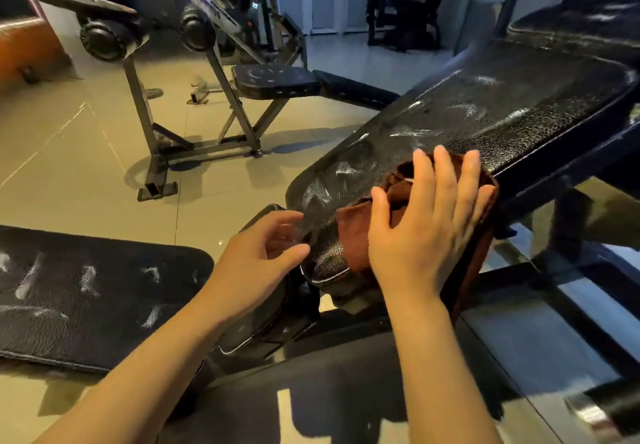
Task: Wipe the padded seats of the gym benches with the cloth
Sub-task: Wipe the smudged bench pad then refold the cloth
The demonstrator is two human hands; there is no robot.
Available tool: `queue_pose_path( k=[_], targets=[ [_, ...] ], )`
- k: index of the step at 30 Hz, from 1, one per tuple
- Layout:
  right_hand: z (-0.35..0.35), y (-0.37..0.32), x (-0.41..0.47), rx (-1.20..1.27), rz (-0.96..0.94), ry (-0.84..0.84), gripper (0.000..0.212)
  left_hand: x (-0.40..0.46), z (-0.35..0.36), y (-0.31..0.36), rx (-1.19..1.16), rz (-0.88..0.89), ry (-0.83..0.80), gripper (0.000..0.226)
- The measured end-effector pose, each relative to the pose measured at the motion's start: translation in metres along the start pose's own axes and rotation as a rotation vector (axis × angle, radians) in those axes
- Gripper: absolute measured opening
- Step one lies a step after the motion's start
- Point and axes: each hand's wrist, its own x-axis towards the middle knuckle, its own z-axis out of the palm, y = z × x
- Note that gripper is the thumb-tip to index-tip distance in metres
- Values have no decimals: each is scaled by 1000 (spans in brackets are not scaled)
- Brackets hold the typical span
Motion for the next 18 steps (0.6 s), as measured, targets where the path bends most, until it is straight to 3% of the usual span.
queue_pose_path(
  k=[3,6,8,11,18],
  targets=[
    [-6,7,32,-90,20,-4,62,5,0,6,64,11,163,39],
    [-13,14,38,18,-48,-26,58,8,8,6,78,32,185,57],
    [-23,21,29,95,-190,12,43,10,13,6,87,13,169,56],
    [-31,29,14,5,-476,28,15,15,11,4,79,-17,177,50],
    [-40,23,30,-282,-599,-355,41,16,3,-2,51,-32,189,39]
  ],
)
